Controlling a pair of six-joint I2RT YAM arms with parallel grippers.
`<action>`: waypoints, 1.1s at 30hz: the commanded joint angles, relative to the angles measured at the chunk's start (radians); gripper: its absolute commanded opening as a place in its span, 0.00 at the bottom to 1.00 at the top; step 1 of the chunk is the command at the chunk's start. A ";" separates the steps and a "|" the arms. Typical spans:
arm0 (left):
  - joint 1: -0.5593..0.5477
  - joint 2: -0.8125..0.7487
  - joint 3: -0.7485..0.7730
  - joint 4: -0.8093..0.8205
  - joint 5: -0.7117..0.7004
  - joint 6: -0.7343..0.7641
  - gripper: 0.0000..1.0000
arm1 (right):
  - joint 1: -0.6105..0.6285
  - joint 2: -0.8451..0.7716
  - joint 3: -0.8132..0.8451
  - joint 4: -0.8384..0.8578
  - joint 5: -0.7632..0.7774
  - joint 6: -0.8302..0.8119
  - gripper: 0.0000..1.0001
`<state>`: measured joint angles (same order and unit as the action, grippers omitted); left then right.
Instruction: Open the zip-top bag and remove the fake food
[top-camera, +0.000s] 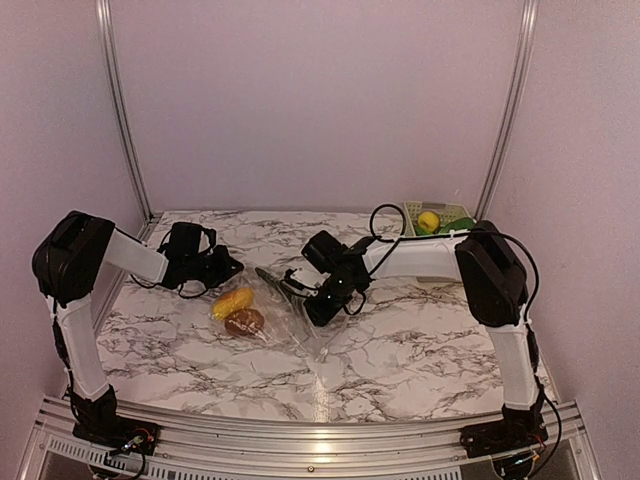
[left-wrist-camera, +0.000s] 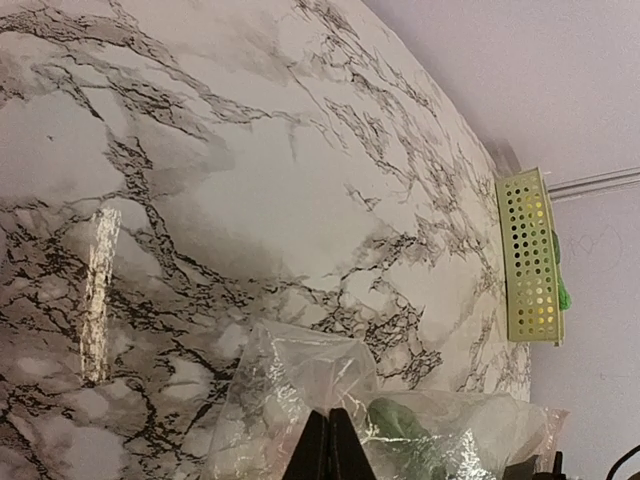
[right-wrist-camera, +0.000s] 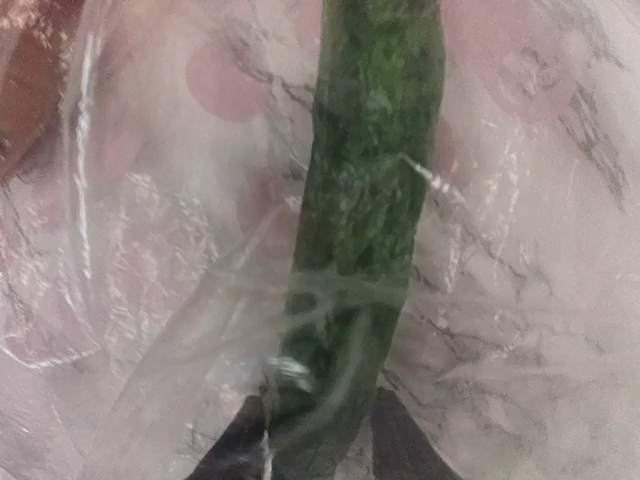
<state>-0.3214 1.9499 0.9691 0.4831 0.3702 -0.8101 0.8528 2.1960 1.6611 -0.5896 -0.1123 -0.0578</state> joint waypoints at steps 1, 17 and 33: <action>0.004 0.016 0.015 -0.063 0.012 0.035 0.00 | 0.006 0.019 -0.032 -0.090 0.002 -0.016 0.35; 0.061 0.020 0.040 -0.139 -0.063 0.048 0.00 | -0.068 -0.270 -0.110 -0.225 0.037 0.039 0.02; 0.037 0.039 0.069 -0.083 -0.002 0.064 0.00 | -0.160 -0.237 -0.105 -0.136 -0.272 0.154 0.00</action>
<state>-0.2874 1.9606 1.0199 0.3779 0.3847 -0.7719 0.6903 1.8103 1.4693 -0.7631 -0.1913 0.0059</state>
